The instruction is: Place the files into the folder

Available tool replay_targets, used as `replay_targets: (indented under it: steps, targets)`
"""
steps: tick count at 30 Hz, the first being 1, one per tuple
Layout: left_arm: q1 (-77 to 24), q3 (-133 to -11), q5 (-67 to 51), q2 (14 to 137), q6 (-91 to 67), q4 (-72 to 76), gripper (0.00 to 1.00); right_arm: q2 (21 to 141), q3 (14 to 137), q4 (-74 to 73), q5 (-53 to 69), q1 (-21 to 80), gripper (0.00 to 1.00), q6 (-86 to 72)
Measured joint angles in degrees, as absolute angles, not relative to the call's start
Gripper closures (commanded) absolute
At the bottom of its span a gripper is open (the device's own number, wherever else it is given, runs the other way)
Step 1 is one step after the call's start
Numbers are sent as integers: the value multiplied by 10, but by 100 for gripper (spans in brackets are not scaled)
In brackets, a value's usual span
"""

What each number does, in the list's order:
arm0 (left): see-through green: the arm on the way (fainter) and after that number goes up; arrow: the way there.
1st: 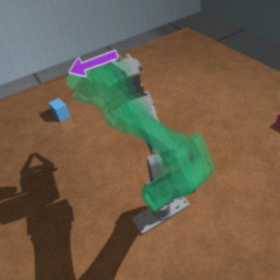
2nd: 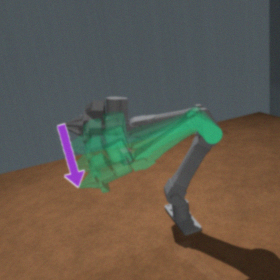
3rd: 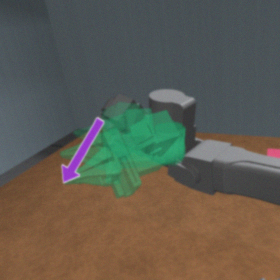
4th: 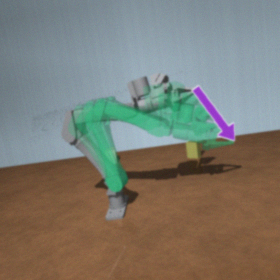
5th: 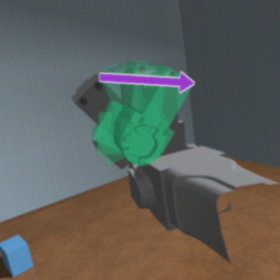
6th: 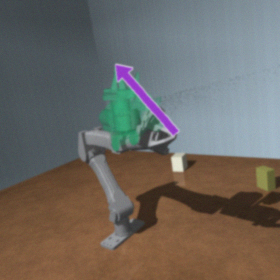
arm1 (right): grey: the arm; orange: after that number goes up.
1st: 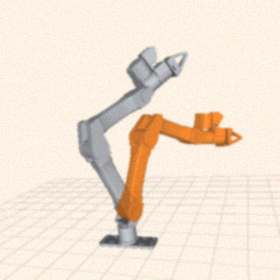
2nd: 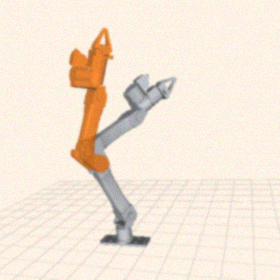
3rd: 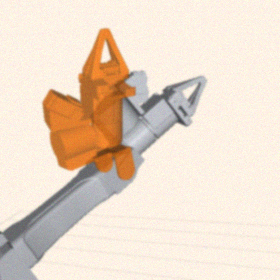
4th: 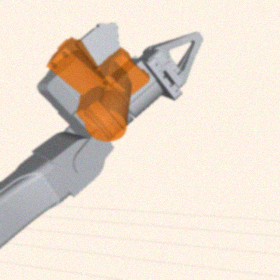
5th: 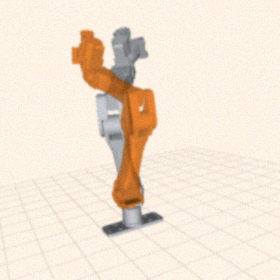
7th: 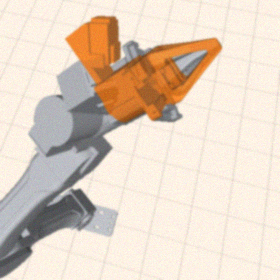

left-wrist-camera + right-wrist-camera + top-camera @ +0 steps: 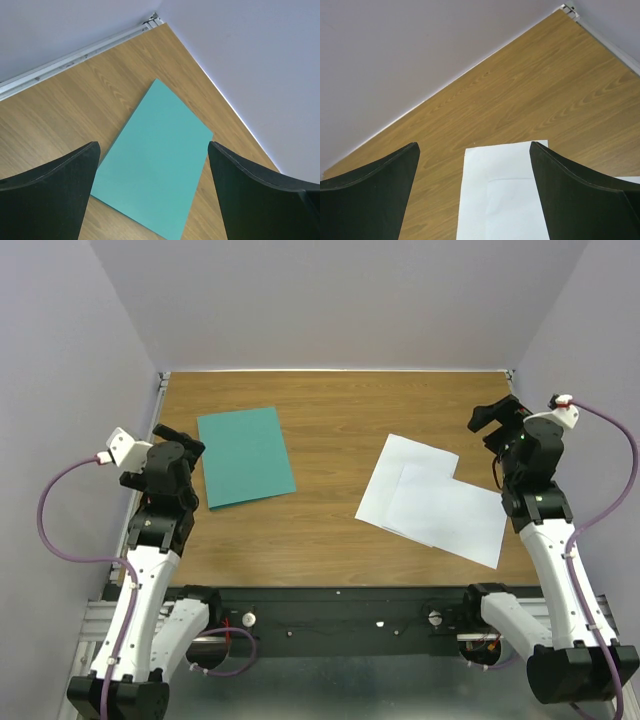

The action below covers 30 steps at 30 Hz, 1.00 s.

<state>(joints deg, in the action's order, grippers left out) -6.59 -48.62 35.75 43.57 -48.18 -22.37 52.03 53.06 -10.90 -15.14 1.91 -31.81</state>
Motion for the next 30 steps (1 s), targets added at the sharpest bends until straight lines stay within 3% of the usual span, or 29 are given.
replay_targets:
  steps: [6,15,23,30]
  targets:
    - [-33,-474,357,486,-465,-197,2,555,531,-108,-111,19,0,-295]
    - [144,-427,245,677,-390,-100,2,622,531,-103,-57,19,0,-296]
    - [185,-452,142,860,-335,-53,2,691,532,-85,24,19,0,-301]
    - [187,-474,54,911,-315,-29,2,709,532,-65,46,19,0,-300]
